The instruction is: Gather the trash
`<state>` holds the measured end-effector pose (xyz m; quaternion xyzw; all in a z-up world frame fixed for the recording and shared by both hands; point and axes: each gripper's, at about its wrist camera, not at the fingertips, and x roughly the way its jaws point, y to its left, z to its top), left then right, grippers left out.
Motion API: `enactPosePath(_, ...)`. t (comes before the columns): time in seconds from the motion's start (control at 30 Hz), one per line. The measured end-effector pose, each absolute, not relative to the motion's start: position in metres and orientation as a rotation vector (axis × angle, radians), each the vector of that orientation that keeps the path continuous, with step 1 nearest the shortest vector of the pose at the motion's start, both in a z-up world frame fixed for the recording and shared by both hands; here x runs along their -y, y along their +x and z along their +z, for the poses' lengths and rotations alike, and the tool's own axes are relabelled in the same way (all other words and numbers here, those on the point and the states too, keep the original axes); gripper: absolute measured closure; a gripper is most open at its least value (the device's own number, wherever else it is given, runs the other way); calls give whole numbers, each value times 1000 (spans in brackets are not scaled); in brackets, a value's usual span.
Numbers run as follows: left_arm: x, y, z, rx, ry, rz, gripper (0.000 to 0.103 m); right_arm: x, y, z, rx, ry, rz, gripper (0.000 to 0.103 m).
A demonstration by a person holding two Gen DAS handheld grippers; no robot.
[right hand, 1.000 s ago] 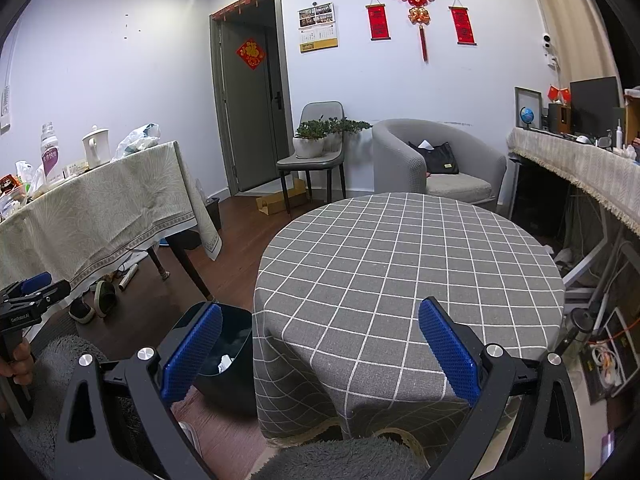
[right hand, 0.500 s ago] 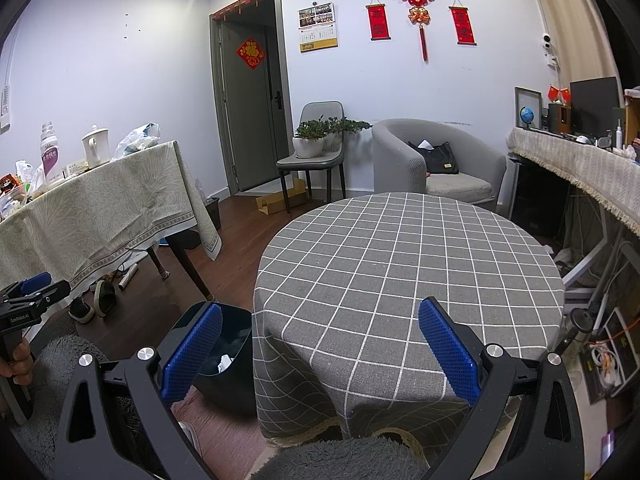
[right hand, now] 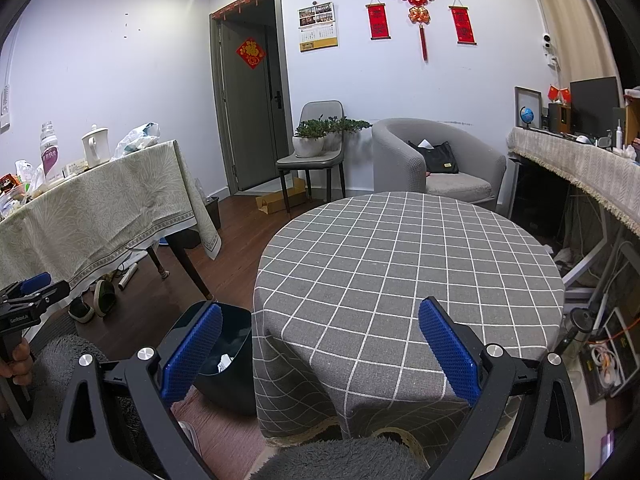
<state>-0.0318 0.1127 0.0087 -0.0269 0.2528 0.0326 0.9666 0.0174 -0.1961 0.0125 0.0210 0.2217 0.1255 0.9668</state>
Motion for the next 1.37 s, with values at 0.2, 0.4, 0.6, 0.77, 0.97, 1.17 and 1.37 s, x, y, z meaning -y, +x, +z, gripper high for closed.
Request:
enactPosePath(0.2, -111, -34, 8, -510, -56, 62, 3, 196, 17, 13, -448, 42, 254, 4)
enactPosePath(0.4, -111, -33, 9, -512, -56, 62, 3, 196, 18, 13, -449, 42, 254, 4)
enactPosePath(0.6, -111, -34, 8, -511, -56, 62, 3, 196, 18, 13, -449, 42, 254, 4)
enactPosePath(0.77, -110, -34, 8, -511, -57, 62, 4, 196, 18, 14, -449, 41, 254, 4)
enactPosePath(0.97, -111, -34, 9, -510, -56, 61, 4, 196, 18, 14, -449, 41, 254, 4)
enactPosePath(1.17, -112, -33, 10, -519, -65, 62, 4, 196, 18, 14, -449, 40, 254, 4)
enactPosePath(1.37, -114, -31, 11, -529, -76, 71, 4, 196, 18, 14, -450, 40, 254, 4)
